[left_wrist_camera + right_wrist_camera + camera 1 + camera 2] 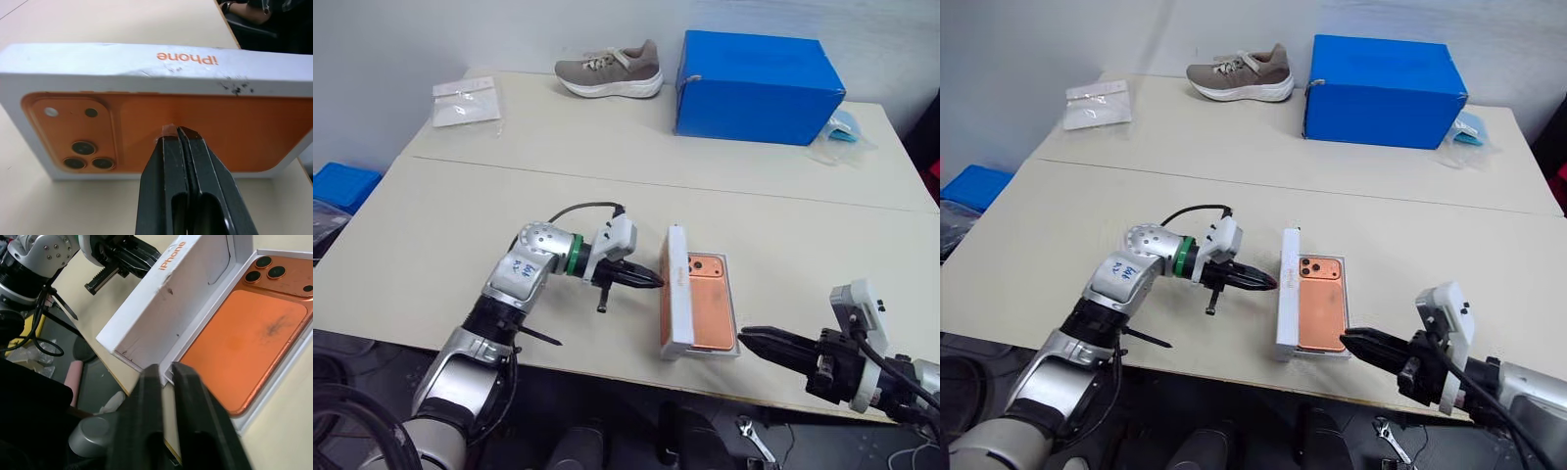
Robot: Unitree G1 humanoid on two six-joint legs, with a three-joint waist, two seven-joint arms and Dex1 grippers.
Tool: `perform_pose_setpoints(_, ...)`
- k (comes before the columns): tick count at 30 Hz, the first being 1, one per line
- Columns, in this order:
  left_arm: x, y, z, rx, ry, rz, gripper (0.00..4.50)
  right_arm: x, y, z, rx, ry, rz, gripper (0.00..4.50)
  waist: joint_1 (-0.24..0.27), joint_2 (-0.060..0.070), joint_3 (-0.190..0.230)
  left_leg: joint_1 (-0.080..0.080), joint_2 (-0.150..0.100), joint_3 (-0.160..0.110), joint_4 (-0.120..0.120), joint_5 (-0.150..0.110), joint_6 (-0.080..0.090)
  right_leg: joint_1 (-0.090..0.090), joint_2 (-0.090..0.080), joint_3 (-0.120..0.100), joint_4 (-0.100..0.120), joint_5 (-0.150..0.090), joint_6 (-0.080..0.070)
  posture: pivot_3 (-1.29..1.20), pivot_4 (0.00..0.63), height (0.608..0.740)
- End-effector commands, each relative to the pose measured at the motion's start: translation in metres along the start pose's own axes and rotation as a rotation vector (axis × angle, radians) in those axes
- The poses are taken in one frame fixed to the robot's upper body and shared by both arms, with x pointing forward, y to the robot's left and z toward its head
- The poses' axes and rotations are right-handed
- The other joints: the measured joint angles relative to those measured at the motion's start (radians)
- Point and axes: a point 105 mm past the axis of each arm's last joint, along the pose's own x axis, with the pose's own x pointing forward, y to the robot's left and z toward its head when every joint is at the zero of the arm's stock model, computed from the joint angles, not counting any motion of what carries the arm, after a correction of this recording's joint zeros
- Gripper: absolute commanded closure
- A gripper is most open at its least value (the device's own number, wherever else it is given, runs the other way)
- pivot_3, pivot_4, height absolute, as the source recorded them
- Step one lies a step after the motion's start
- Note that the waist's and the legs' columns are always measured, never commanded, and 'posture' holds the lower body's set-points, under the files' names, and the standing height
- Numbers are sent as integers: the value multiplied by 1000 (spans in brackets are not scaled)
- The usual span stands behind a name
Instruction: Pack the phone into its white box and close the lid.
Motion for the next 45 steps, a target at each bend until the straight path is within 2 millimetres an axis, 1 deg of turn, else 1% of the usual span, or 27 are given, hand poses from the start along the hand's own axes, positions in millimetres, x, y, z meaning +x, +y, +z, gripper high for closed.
perform_pose_setpoints(1, 17, 3, 10, 36, -20, -2, 4500, -6, 0, 3, -72, 7, 0, 4458, 2, 0, 0, 0, 0, 0, 0, 0, 0, 0, 0, 0, 0, 0, 0, 0, 150, 740)
perform_pose_setpoints(4, 26, 5, 15, 37, -45, 3, 4500, -5, 0, -3, -84, 31, 10, 4458, 2, 0, 0, 0, 0, 0, 0, 0, 0, 0, 0, 0, 0, 0, 0, 0, 150, 740)
perform_pose_setpoints(8, 26, 6, 24, 54, -73, 13, 4500, -1, 1, -10, -98, 50, 23, 4458, -4, 0, 0, 1, 0, 1, 0, 0, 0, 0, 1, 1, 1, 0, 0, 0, 150, 740)
perform_pose_setpoints(11, 10, 6, 37, 70, -87, 14, 4500, 4, 0, -15, -144, 81, 24, 4458, -6, 0, 0, 1, 0, 1, 0, 0, -1, 0, 1, 1, 2, 0, 0, 0, 150, 740)
perform_pose_setpoints(13, -5, 5, 39, 74, -71, 4, 4500, 8, -1, -21, -188, 116, 18, 4458, -7, 0, 0, 1, 0, 1, 0, 0, -1, 0, 1, 1, 2, 0, 0, 0, 150, 740)
perform_pose_setpoints(15, -19, 3, 32, 74, -20, -5, 4500, 10, -2, -27, -228, 151, 21, 4458, -7, 0, 0, 1, 0, 1, 0, 0, -1, 0, 1, 1, 2, 0, 0, 0, 150, 740)
perform_pose_setpoints(17, -32, 1, 19, 72, 55, -27, 4500, 12, -3, -32, -263, 186, 31, 4458, -6, 0, 0, 1, 0, 1, 0, 0, -1, 0, 1, 1, 2, 0, 0, 0, 150, 740)
perform_pose_setpoints(19, -43, -2, 0, 68, 150, -61, 4500, 15, -3, -38, -292, 217, 44, 4458, -6, 0, 0, 1, 0, 1, 0, 0, -1, 0, 1, 1, 2, 0, 0, 0, 150, 740)
perform_pose_setpoints(21, -47, -2, -18, 95, 246, -81, 4500, 19, -4, -44, -324, 245, 57, 4458, -6, 0, 0, 1, -1, 1, 0, 0, -1, 0, 1, 1, 1, 0, 0, 0, 150, 740)
perform_pose_setpoints(23, -42, 3, -27, 122, 285, -78, 4500, 22, -5, -47, -343, 257, 66, 4458, -2, 0, 0, 1, -1, 1, 0, 0, -1, 0, 1, 0, 1, 0, 0, 0, 150, 740)
perform_pose_setpoints(26, -29, 12, -34, 144, 296, -60, 4500, 29, -6, -49, -355, 257, 73, 4458, 1, 0, 0, 0, -2, 1, 1, 1, 0, 0, 1, 0, 1, 0, 0, 0, 150, 740)
perform_pose_setpoints(28, -18, 18, -33, 157, 295, -57, 4500, 32, -7, -49, -364, 257, 74, 4458, 0, -1, 0, 0, -3, 1, 1, 1, 1, 0, 1, 0, 1, 0, 0, 0, 150, 740)
perform_pose_setpoints(30, -9, 22, -28, 163, 271, -56, 4500, 34, -8, -49, -367, 255, 70, 4458, -1, -2, 1, 0, -3, 1, 1, 1, 1, 0, 1, 0, 1, 0, 1, 0, 150, 740)
perform_pose_setpoints(32, -3, 26, -24, 162, 249, -52, 4500, 35, -9, -50, -368, 253, 67, 4458, -2, -2, 1, 0, -3, 1, 1, 1, 1, 0, 1, 0, 1, 0, 1, 0, 150, 740)
perform_pose_setpoints(35, 6, 37, -17, 161, 220, -15, 4500, 39, -13, -48, -360, 221, 29, 4458, -3, -2, 0, 0, -3, 2, 2, 1, 1, 0, 1, 0, 2, 0, 1, 0, 150, 740)
perform_pose_setpoints(40, 14, 49, -9, 156, 192, 29, 4500, 42, -17, -45, -348, 181, -12, 4458, -5, -2, 0, 1, -2, 3, 2, 1, 1, 0, 1, -1, 2, 1, 1, 0, 150, 740)
perform_pose_setpoints(45, 14, 51, -11, 159, 198, 31, 4500, 43, -18, -44, -344, 168, -30, 4458, -5, -2, 0, 1, -3, 3, 2, 1, 1, -1, 1, -1, 2, 1, 1, 0, 150, 740)
